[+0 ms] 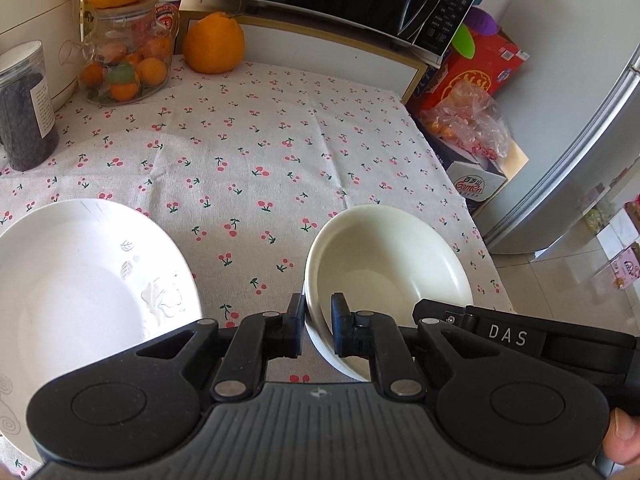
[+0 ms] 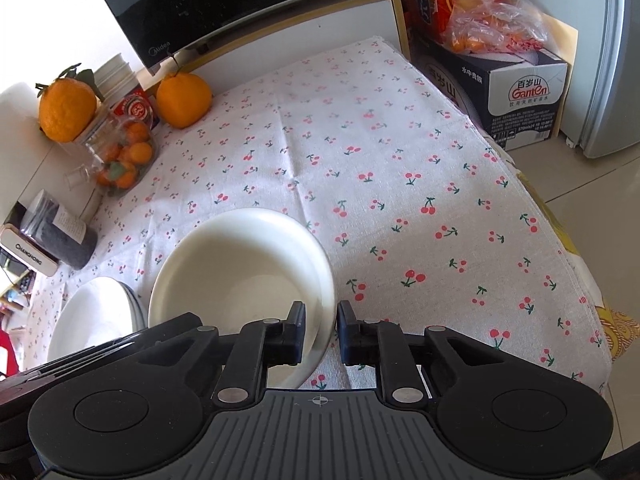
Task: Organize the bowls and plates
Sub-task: 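Lift the stacked bowls and carry them toward the white plate stack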
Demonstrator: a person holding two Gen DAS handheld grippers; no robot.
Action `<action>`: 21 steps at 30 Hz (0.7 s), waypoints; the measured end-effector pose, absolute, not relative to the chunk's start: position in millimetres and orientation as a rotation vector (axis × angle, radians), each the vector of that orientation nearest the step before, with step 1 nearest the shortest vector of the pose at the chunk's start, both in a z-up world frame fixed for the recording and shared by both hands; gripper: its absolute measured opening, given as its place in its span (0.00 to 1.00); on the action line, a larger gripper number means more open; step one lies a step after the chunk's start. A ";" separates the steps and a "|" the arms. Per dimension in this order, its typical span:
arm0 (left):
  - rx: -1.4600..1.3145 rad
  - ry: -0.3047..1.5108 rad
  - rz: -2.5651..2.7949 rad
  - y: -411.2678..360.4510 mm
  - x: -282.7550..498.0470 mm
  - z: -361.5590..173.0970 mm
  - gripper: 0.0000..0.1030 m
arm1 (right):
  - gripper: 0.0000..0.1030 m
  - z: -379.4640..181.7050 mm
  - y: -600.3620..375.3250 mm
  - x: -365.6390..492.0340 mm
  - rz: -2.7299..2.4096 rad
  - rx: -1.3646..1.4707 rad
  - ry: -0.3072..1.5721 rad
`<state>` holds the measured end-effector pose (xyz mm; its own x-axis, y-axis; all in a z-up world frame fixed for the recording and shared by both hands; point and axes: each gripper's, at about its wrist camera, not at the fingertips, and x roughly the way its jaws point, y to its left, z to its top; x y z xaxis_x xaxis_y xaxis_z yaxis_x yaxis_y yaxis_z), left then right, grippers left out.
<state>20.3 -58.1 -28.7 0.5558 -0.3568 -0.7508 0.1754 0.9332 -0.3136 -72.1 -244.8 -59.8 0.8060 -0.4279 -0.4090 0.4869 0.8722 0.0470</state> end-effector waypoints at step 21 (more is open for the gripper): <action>-0.258 0.834 -0.194 3.9 7.3 -3.4 0.12 | 0.16 -52.2 -174.5 -47.2 -0.348 0.048 0.315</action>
